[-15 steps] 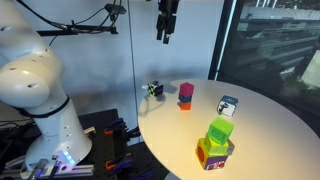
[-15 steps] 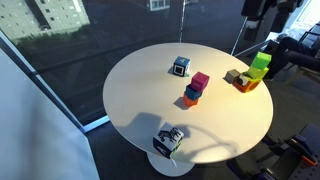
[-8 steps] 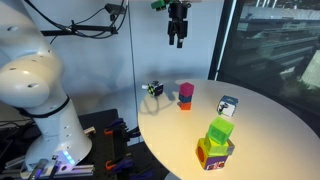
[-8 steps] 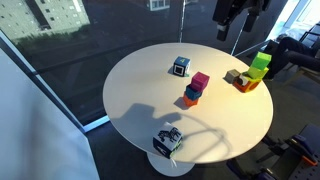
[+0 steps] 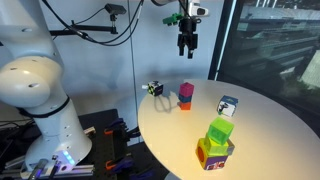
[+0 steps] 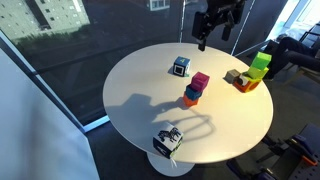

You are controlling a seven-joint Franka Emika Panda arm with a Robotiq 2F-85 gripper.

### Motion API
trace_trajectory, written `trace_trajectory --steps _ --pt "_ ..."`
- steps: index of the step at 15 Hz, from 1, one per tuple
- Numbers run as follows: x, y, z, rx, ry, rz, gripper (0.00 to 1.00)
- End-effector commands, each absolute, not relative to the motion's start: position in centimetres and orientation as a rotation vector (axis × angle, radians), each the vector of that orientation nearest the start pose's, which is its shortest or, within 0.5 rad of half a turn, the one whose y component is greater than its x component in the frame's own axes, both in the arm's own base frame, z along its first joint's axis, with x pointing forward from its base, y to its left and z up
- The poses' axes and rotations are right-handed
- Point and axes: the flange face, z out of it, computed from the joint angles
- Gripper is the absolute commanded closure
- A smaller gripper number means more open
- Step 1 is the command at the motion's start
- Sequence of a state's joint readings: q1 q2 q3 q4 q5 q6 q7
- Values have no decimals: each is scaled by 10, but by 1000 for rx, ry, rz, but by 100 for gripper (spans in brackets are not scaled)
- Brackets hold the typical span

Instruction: Put the pink block on the table

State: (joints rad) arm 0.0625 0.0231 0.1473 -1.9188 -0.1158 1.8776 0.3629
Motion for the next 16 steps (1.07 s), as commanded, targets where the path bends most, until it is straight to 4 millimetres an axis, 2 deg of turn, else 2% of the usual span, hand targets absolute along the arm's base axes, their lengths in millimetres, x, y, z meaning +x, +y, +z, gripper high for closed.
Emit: trace_trajectory --steps 1,9,14,15,16 --pt "575 115 457 -3275 203 80 0" --pt "599 124 419 -3257 118 155 0" --pt "603 122 412 -3255 124 206 0" --pt "596 122 406 -3258 133 194 0" --pt "597 121 406 -3258 135 194 0"
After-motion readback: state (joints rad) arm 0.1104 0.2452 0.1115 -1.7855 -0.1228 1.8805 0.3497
